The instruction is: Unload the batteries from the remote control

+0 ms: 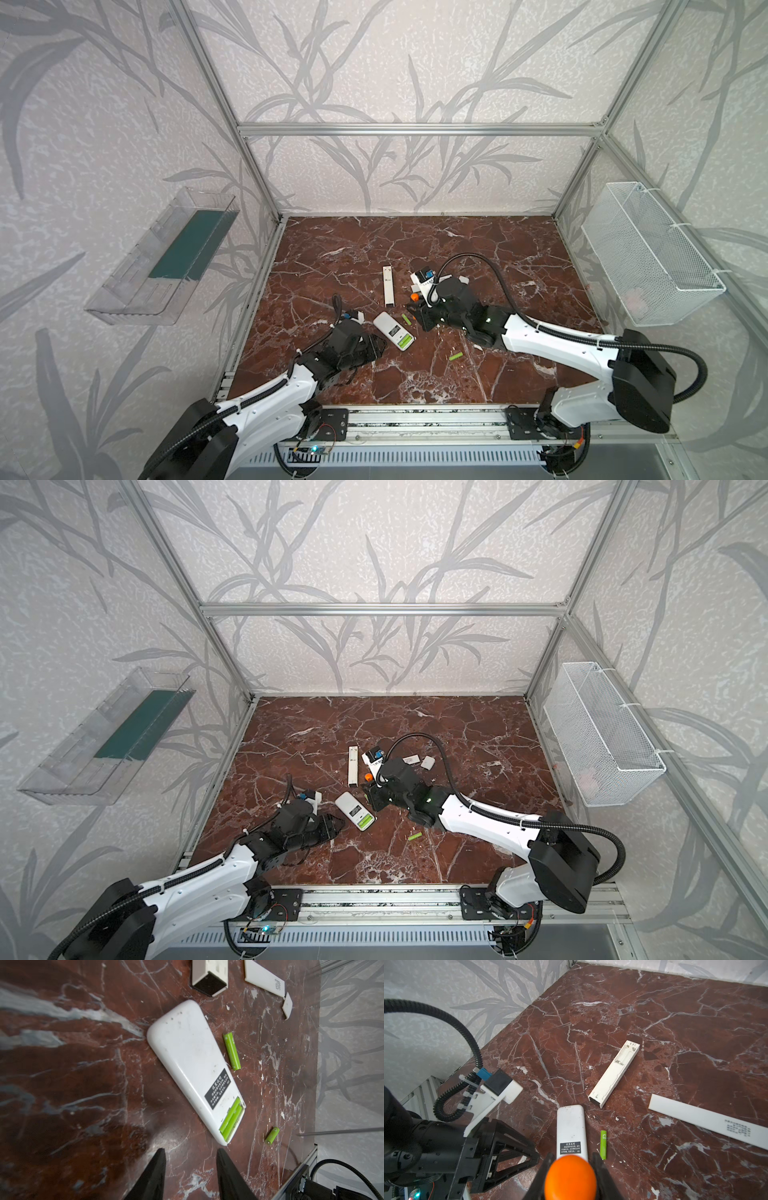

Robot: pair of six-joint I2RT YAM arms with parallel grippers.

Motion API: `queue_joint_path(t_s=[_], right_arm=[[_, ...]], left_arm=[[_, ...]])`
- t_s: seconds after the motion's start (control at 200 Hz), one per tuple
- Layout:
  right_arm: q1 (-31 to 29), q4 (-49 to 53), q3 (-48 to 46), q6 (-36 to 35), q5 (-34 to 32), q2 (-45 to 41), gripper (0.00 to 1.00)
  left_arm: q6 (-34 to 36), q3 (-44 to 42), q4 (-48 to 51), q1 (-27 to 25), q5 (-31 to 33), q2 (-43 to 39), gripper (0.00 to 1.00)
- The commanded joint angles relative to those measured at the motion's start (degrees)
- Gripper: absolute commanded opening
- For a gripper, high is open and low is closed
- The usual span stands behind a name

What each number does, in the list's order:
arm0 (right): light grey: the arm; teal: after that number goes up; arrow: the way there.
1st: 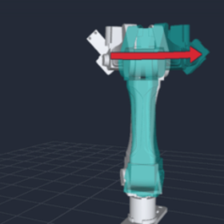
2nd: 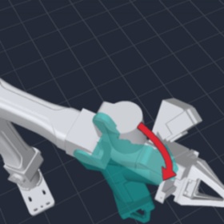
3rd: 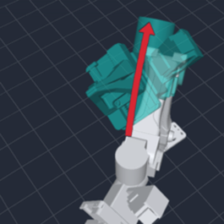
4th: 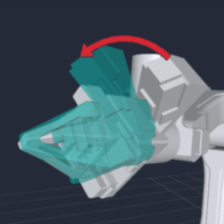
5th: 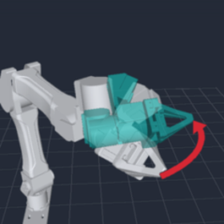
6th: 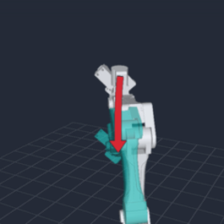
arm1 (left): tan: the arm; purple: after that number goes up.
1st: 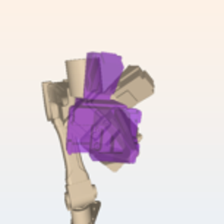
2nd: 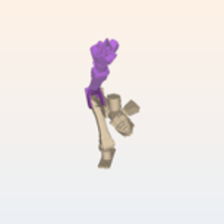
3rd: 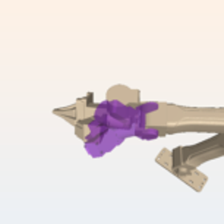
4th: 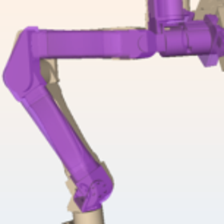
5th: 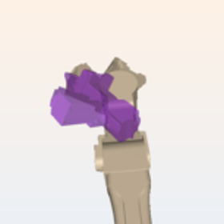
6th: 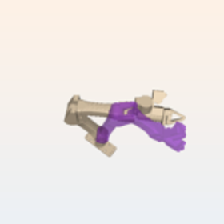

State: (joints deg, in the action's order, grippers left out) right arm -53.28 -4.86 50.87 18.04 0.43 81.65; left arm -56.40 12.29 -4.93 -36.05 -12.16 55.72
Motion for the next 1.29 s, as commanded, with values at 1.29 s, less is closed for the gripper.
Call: queue_joint_path(t_s=[1.29], right_arm=[[1.4,-8.7,1.9,-0.1,-8.6,8.3,0.00]], left_arm=[[2.7,11.4,-22.9,4.5,-10.5,25.6,0.33]])
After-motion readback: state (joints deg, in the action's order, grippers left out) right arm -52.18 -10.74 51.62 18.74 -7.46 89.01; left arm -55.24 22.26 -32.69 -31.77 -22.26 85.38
